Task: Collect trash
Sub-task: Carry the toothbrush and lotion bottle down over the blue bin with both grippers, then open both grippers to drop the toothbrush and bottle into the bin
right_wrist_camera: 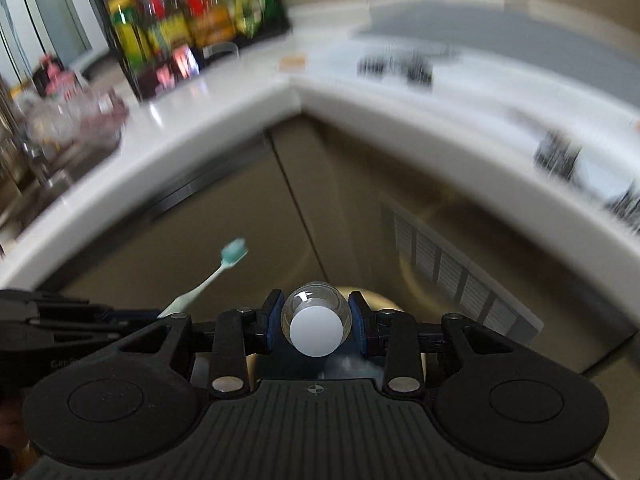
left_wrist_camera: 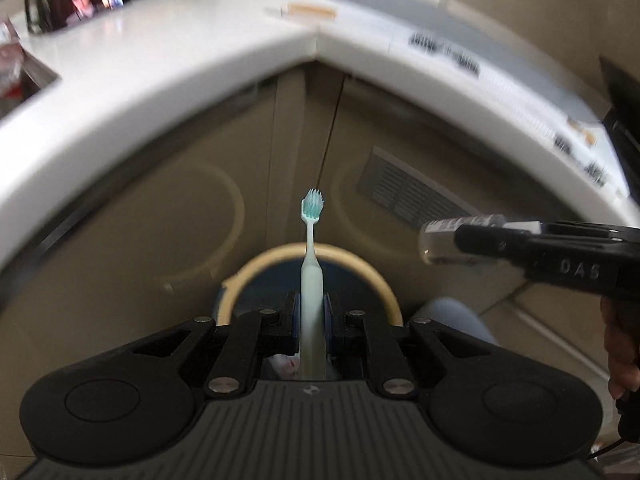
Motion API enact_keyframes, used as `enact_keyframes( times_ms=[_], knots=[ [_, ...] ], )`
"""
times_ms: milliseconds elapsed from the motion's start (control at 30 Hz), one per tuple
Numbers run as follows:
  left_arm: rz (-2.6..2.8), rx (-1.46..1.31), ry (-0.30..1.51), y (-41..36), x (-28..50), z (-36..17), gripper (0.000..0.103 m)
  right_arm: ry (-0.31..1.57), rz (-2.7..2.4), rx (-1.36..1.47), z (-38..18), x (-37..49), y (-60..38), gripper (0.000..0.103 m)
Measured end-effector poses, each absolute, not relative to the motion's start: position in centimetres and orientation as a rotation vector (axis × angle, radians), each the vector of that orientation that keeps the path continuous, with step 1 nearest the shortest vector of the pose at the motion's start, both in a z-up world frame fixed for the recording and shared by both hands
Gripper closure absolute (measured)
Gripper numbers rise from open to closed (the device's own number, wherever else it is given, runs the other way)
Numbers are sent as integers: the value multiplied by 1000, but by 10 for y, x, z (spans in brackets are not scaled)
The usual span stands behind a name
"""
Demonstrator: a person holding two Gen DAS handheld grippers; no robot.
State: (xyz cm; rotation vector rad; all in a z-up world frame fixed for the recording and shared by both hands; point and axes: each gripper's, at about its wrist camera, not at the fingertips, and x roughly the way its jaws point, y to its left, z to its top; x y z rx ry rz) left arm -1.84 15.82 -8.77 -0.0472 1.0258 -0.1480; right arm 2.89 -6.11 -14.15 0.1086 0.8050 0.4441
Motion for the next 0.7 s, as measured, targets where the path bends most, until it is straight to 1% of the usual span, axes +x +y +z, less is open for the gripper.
enact_keyframes(
  times_ms=[267, 467, 700],
  knots=[
    [-151, -38, 1138, 155, -1, -147, 91, 985, 408, 79, -205, 49, -48, 66],
    [-148, -25, 1207, 148, 16, -181, 91, 1057, 385, 39, -239, 61, -35, 66],
    [-141, 6, 1276, 142, 32, -215, 91, 1116, 366, -8, -266, 76, -16, 66]
  ],
)
